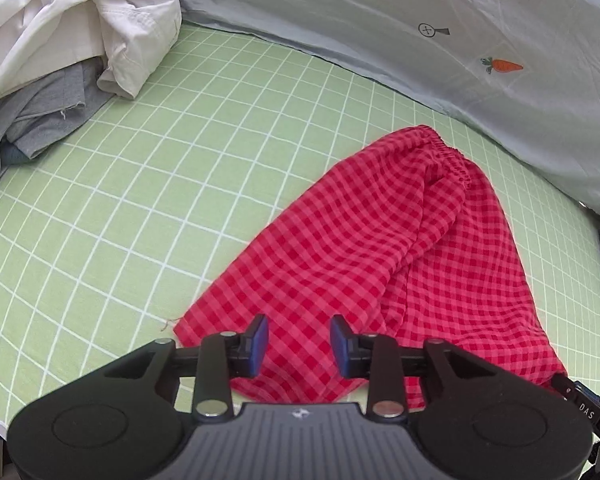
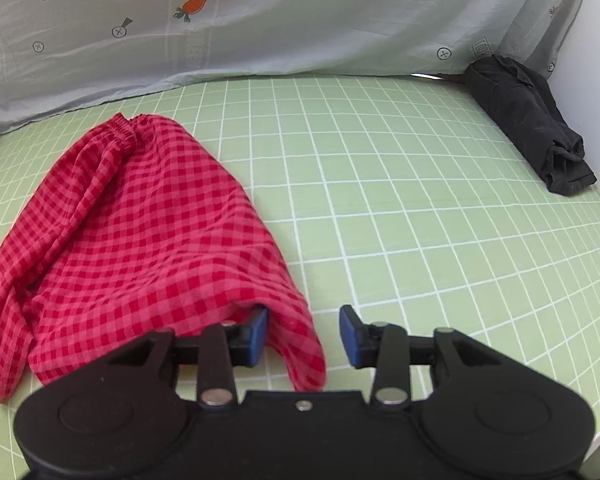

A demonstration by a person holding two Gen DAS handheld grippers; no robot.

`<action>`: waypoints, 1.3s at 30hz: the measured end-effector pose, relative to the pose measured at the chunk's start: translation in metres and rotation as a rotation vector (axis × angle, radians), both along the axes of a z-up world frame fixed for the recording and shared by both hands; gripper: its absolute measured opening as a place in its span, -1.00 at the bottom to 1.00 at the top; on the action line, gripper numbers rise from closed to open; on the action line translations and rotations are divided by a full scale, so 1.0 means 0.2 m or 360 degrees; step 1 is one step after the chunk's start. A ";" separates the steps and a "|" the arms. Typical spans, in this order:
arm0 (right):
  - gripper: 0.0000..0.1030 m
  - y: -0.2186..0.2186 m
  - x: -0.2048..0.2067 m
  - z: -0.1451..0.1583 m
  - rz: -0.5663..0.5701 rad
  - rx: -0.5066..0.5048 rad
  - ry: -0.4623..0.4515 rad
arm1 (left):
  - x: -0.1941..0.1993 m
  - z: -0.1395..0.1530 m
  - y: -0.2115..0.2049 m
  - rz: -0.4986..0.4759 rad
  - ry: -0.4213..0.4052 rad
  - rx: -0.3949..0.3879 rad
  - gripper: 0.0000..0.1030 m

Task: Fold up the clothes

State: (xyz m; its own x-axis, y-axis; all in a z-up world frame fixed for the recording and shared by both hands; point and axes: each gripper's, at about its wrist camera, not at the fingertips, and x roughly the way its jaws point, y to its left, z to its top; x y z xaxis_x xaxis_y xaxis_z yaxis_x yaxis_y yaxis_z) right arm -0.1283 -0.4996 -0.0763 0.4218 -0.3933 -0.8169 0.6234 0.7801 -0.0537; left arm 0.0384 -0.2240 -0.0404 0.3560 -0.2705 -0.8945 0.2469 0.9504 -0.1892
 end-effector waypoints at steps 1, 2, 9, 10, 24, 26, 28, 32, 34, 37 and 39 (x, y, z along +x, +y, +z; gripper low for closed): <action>0.06 -0.02 0.01 0.00 0.0009 -0.0010 -0.0001 | -0.01 0.01 -0.02 0.0002 -0.0014 0.0006 -0.09; 0.21 -0.04 0.02 0.00 0.0019 -0.0025 0.0000 | -0.01 0.02 -0.05 0.0006 -0.0029 0.0014 0.03; 0.71 -0.18 0.03 0.12 0.0004 -0.0106 -0.0229 | 0.04 0.00 -0.22 0.0019 -0.0060 0.0066 0.22; 0.80 -0.21 0.04 0.13 -0.0013 -0.0096 -0.0270 | 0.06 0.00 -0.24 0.0017 -0.0059 0.0072 0.22; 0.79 -0.44 0.29 -0.16 -0.0157 0.0009 0.0003 | 0.35 -0.27 -0.66 -0.0297 0.0028 0.0266 0.23; 0.79 -0.45 0.30 -0.21 -0.0155 0.0036 0.0056 | 0.35 -0.33 -0.71 -0.0386 0.0066 0.0285 0.24; 0.78 -0.45 0.32 -0.24 -0.0144 0.0053 0.0098 | 0.34 -0.38 -0.75 -0.0449 0.0079 0.0306 0.25; 0.78 -0.44 0.35 -0.26 -0.0101 0.0043 0.0130 | 0.32 -0.44 -0.81 -0.0532 0.0048 0.0378 0.26; 0.78 -0.43 0.37 -0.26 -0.0075 0.0030 0.0142 | 0.32 -0.44 -0.83 -0.0565 0.0005 0.0379 0.19; 0.78 -0.42 0.40 -0.27 -0.0041 0.0035 0.0168 | 0.35 -0.42 -0.82 -0.0550 -0.0040 0.0347 -0.47; 0.78 -0.41 0.42 -0.27 -0.0025 0.0030 0.0187 | 0.38 -0.39 -0.80 -0.0508 -0.0049 0.0311 -0.91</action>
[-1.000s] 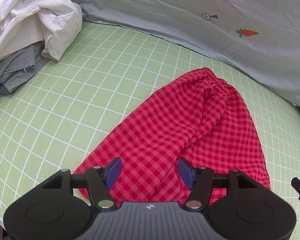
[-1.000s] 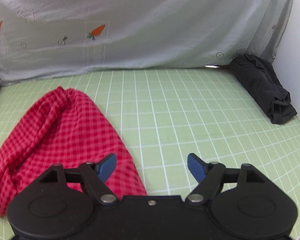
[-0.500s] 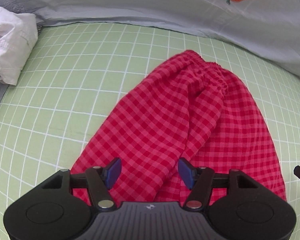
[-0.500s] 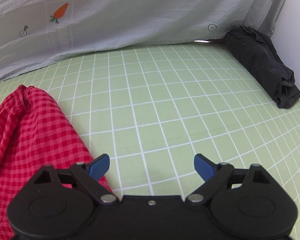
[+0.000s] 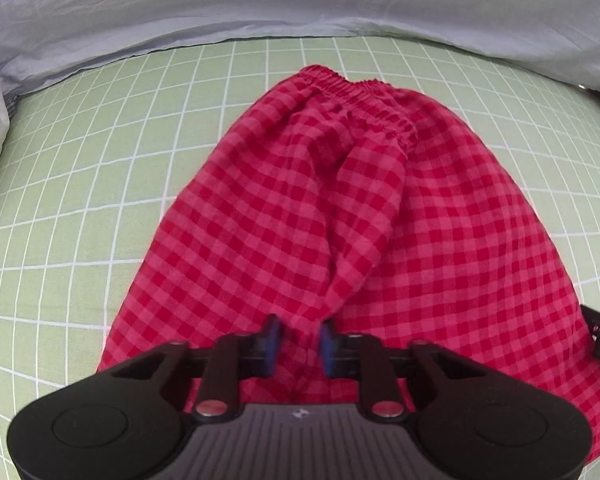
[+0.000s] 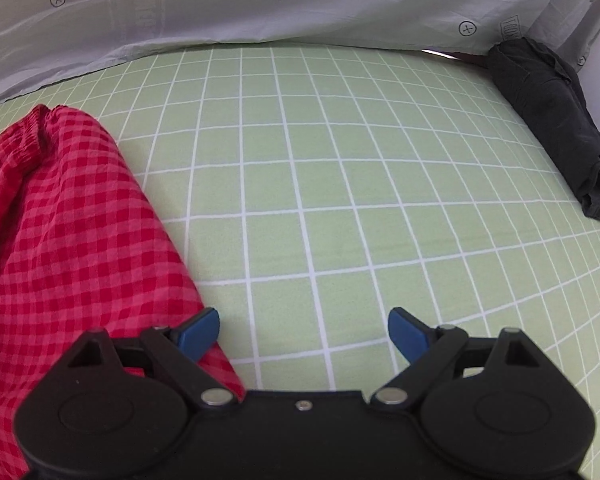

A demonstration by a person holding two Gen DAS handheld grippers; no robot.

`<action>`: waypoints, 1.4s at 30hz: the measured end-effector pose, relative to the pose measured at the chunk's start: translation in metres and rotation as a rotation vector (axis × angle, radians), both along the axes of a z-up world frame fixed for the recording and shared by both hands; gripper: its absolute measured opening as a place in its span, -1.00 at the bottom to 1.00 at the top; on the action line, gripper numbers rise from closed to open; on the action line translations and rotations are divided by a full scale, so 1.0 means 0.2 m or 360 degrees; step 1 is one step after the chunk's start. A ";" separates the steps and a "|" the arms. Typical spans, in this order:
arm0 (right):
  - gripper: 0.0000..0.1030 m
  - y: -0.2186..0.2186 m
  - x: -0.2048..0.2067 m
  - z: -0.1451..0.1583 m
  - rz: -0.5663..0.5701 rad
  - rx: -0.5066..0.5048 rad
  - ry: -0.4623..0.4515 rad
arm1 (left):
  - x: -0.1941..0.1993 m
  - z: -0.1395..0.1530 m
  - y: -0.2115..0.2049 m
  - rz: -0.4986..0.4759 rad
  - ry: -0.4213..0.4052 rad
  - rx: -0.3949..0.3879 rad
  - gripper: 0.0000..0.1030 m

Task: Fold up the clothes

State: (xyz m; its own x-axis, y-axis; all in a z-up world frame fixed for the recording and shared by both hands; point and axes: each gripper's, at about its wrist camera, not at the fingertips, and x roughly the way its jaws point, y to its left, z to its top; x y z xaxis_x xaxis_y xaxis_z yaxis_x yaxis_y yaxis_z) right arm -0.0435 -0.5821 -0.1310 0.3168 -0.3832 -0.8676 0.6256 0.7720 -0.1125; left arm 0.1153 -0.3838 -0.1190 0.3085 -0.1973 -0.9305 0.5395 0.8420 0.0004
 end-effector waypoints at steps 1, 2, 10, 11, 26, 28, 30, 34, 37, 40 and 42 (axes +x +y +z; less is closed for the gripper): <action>0.78 0.01 0.01 0.00 0.0008 -0.0008 0.0006 | 0.01 0.02 0.02 0.0018 -0.0004 -0.0024 -0.96; 0.76 0.02 0.02 0.01 0.0016 -0.0018 0.0010 | 0.03 0.04 0.04 0.0030 -0.0005 -0.0049 -0.99; 0.72 0.07 0.03 0.03 0.0059 -0.0054 0.0029 | 0.17 0.24 0.26 0.0204 -0.0100 -0.0251 -0.99; 0.72 0.08 0.03 0.04 0.0062 -0.0057 0.0029 | 0.21 0.26 0.30 0.0249 -0.0147 -0.0260 -0.99; 0.72 0.16 0.05 0.12 0.0150 -0.0129 0.0034 | 0.44 0.36 0.99 0.0872 -0.0341 -0.0361 0.31; 0.72 0.17 0.05 0.11 0.0150 -0.0105 0.0046 | 0.36 0.31 1.02 0.0875 -0.0294 -0.0319 0.32; 0.72 0.17 0.04 0.10 0.0144 -0.0077 0.0058 | 0.27 0.25 1.05 0.0875 -0.0225 -0.0260 0.33; 0.72 0.18 0.03 0.08 0.0134 -0.0042 0.0074 | 0.09 0.14 1.08 0.0876 -0.0037 -0.0295 0.34; 0.72 0.20 0.02 0.08 0.0140 -0.0025 0.0079 | 0.00 0.05 1.04 0.0880 0.0093 -0.0277 0.34; 0.72 0.21 0.01 0.08 0.0155 -0.0020 0.0083 | -0.04 0.00 1.02 0.0885 0.0151 -0.0301 0.27; 0.72 0.21 0.00 0.07 0.0155 -0.0007 0.0087 | -0.04 -0.01 1.01 0.0885 0.0181 -0.0327 -0.06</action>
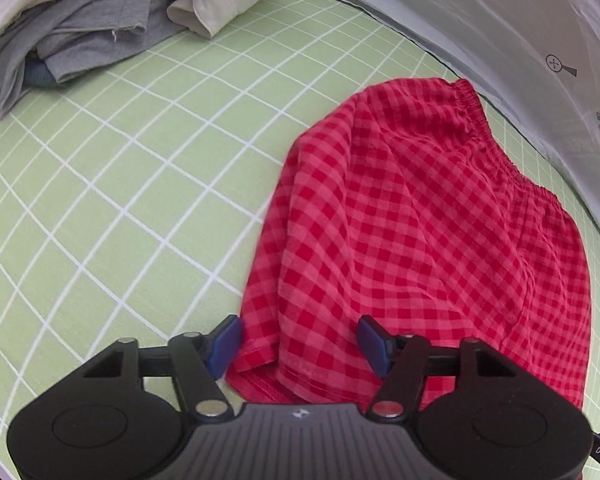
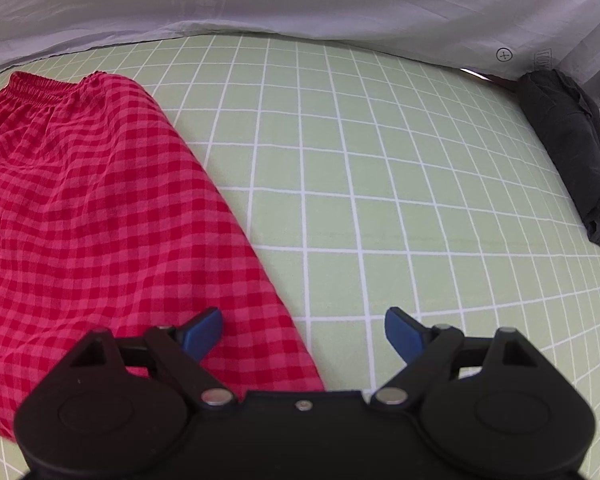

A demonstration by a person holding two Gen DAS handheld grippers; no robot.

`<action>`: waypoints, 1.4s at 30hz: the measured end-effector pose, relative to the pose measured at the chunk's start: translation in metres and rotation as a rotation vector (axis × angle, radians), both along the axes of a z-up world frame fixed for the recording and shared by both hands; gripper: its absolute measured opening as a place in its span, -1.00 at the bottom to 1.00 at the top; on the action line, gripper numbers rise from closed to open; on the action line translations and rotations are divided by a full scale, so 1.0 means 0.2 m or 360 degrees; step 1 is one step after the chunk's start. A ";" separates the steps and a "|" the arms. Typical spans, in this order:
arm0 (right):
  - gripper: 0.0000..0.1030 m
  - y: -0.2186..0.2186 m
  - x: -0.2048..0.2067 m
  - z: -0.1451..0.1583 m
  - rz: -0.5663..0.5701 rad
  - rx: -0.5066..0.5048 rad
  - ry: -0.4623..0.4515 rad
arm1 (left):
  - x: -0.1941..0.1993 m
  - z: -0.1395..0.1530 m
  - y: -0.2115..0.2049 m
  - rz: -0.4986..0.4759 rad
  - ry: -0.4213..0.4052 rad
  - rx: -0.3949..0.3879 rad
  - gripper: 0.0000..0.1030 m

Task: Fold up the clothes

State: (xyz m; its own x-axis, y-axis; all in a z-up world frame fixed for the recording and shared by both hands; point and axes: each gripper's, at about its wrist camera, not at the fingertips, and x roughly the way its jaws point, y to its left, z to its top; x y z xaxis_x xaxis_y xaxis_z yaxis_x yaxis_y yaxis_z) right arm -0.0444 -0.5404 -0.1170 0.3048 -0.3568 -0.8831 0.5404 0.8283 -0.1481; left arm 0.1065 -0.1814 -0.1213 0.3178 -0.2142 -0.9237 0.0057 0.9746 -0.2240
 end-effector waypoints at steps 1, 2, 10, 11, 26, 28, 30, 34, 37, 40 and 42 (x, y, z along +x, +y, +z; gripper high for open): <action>0.72 0.00 -0.01 0.00 -0.0006 0.0010 0.0001 | 0.00 0.00 0.00 0.0000 0.0010 -0.0012 -0.50; 0.72 0.00 -0.02 -0.01 -0.0014 0.0020 0.0000 | 0.00 0.00 0.00 0.0009 0.0010 -0.0022 -0.93; 0.72 -0.01 -0.10 0.01 -0.0079 0.0021 -0.0030 | 0.06 0.18 0.36 0.0394 -0.0231 0.0047 -0.92; 0.72 -0.01 -0.11 0.01 -0.0088 0.0017 -0.0034 | 0.07 0.19 0.41 0.0461 -0.0261 0.0077 -0.91; 0.64 0.13 -0.06 0.02 0.0092 0.0227 -0.0170 | -0.12 0.17 0.28 0.0235 -0.0155 0.0096 0.11; 0.54 0.19 -0.03 0.01 0.0158 0.0209 -0.0161 | -0.16 0.20 0.24 0.0167 -0.0175 0.0112 0.20; 0.42 0.23 -0.01 0.00 0.0212 0.0210 -0.0150 | -0.19 0.22 0.21 0.0117 -0.0192 0.0124 0.23; -0.18 0.27 -0.04 -0.03 0.0289 0.0219 -0.0139 | -0.27 0.28 0.16 0.0053 -0.0208 0.0141 0.24; -0.99 0.30 -0.09 -0.03 0.0331 0.0182 -0.0158 | -0.33 0.32 0.12 0.0001 -0.0226 0.0164 0.24; -0.99 0.28 -0.18 0.01 0.0282 0.0165 -0.0205 | -0.39 0.36 0.07 -0.0064 -0.0233 0.0180 0.24; -0.99 0.20 -0.26 0.05 0.0213 0.0120 -0.0215 | -0.42 0.37 0.04 -0.0107 -0.0236 0.0196 0.24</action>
State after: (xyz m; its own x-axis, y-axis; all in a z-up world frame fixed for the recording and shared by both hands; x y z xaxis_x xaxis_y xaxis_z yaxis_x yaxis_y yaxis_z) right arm -0.0959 -0.4994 -0.1076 0.4625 -0.2398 -0.8536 0.4357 0.8999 -0.0168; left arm 0.0234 -0.1736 -0.0464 0.4408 -0.1279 -0.8884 0.0958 0.9908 -0.0951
